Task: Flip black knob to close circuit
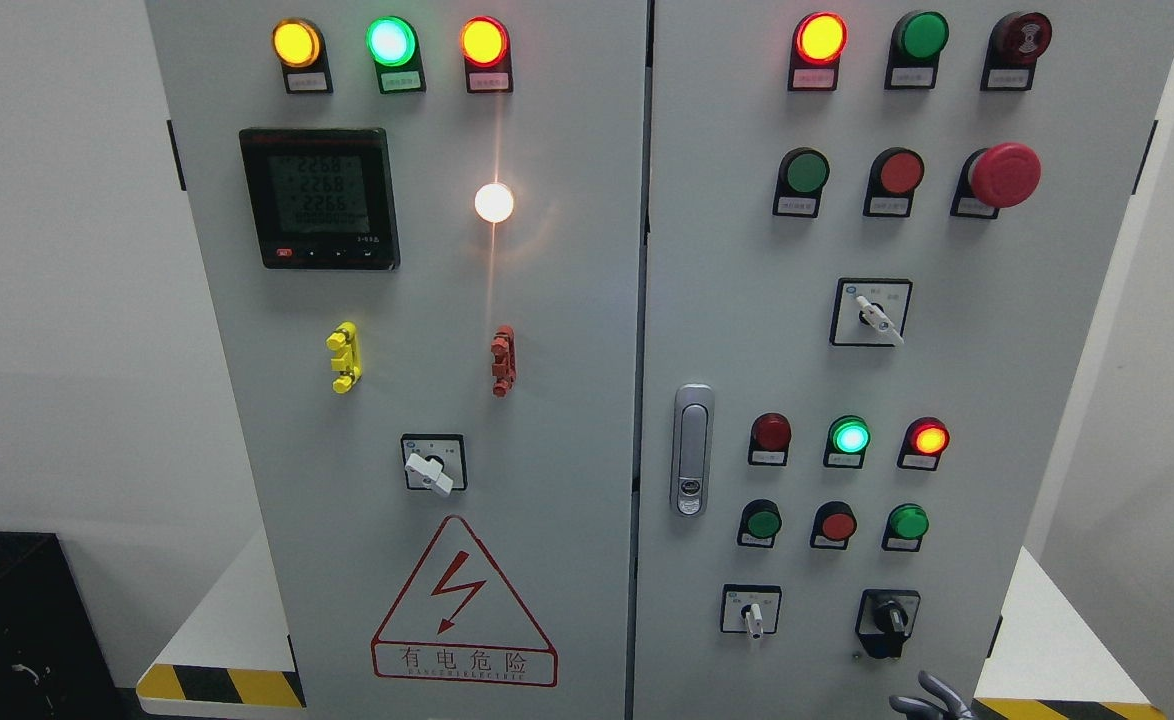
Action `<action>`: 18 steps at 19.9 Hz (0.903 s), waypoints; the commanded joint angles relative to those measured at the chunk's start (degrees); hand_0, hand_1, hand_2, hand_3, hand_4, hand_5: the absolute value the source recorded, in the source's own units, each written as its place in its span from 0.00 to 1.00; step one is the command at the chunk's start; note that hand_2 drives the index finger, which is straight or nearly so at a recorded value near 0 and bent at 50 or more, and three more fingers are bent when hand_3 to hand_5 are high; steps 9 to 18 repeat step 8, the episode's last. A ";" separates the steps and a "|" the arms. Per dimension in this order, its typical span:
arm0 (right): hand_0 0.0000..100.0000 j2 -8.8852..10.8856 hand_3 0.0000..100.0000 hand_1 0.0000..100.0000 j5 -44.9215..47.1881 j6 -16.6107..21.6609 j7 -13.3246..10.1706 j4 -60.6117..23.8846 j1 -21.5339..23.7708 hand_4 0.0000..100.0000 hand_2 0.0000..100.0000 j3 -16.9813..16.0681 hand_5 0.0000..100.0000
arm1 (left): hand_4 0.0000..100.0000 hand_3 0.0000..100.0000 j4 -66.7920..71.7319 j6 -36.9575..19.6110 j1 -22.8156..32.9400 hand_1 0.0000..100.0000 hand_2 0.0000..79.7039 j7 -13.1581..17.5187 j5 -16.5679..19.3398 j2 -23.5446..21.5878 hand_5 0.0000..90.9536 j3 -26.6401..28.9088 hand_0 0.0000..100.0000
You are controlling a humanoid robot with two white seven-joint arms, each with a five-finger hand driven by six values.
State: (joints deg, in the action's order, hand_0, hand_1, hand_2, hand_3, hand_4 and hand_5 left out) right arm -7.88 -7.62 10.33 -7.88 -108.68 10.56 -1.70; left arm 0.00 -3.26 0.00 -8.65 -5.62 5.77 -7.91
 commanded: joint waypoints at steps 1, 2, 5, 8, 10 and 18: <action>0.00 0.15 0.30 0.00 8.32 0.13 0.85 -1.01 1.48 0.28 0.11 1.08 0.18 | 0.00 0.00 -1.67 0.00 1.32 0.56 0.00 0.03 0.00 -0.05 0.00 0.00 0.12; 0.00 0.15 0.28 0.00 8.85 0.13 1.20 -1.10 1.74 0.26 0.09 1.17 0.17 | 0.00 0.00 -1.67 0.00 1.32 0.56 0.00 0.03 0.00 0.03 0.00 0.00 0.12; 0.00 0.15 0.23 0.00 9.20 0.65 2.34 -1.10 2.36 0.22 0.06 1.26 0.12 | 0.00 0.00 -1.67 0.00 1.32 0.56 0.00 0.03 0.00 0.03 0.00 0.00 0.12; 0.00 0.23 0.19 0.00 9.55 1.97 2.78 -1.10 2.88 0.17 0.04 1.35 0.07 | 0.00 0.00 -1.67 0.00 1.32 0.56 0.00 0.03 0.00 0.03 0.00 0.00 0.12; 0.00 0.23 0.19 0.00 9.55 1.97 2.78 -1.10 2.88 0.17 0.04 1.35 0.07 | 0.00 0.00 -1.67 0.00 1.32 0.56 0.00 0.03 0.00 0.03 0.00 0.00 0.12; 0.00 0.23 0.19 0.00 9.55 1.97 2.78 -1.10 2.88 0.17 0.04 1.35 0.07 | 0.00 0.00 -1.67 0.00 1.32 0.56 0.00 0.03 0.00 0.03 0.00 0.00 0.12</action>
